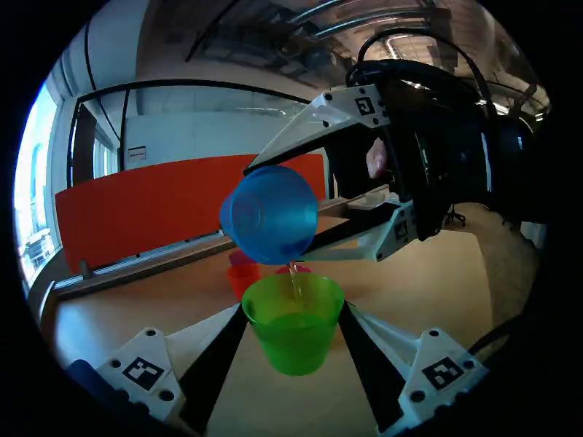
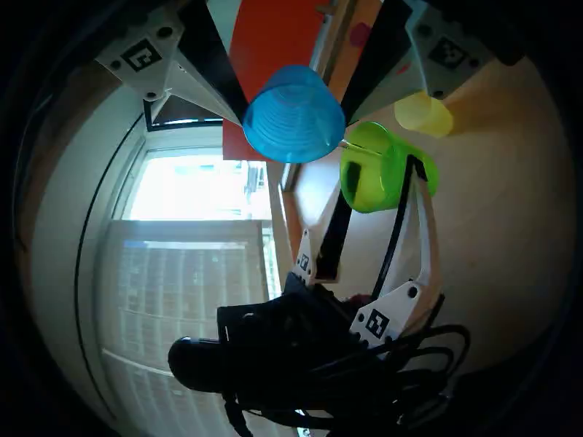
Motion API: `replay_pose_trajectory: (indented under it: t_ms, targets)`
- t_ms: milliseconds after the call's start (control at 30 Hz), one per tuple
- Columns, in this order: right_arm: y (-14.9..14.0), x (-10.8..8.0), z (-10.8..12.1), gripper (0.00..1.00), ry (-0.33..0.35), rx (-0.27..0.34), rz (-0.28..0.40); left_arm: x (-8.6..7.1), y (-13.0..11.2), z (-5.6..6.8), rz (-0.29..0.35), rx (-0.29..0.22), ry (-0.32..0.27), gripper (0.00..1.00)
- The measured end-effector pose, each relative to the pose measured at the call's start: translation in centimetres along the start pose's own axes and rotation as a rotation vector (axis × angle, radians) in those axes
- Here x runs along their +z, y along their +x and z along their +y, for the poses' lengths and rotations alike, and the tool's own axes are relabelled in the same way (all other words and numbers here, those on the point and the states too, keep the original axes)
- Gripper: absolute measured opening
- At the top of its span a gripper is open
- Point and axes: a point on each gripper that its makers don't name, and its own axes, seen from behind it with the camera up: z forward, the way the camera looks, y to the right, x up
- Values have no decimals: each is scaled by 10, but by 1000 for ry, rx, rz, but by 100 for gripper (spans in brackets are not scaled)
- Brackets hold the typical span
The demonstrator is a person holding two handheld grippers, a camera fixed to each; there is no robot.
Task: Pour water
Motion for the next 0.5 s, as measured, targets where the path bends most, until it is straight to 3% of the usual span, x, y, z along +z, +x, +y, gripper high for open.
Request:
replay_pose_trajectory:
  t_ms: [500]
  targets:
    - [10,-7,-3,91,-8,-44,-11,1,-2,0,-6,2,1,87]
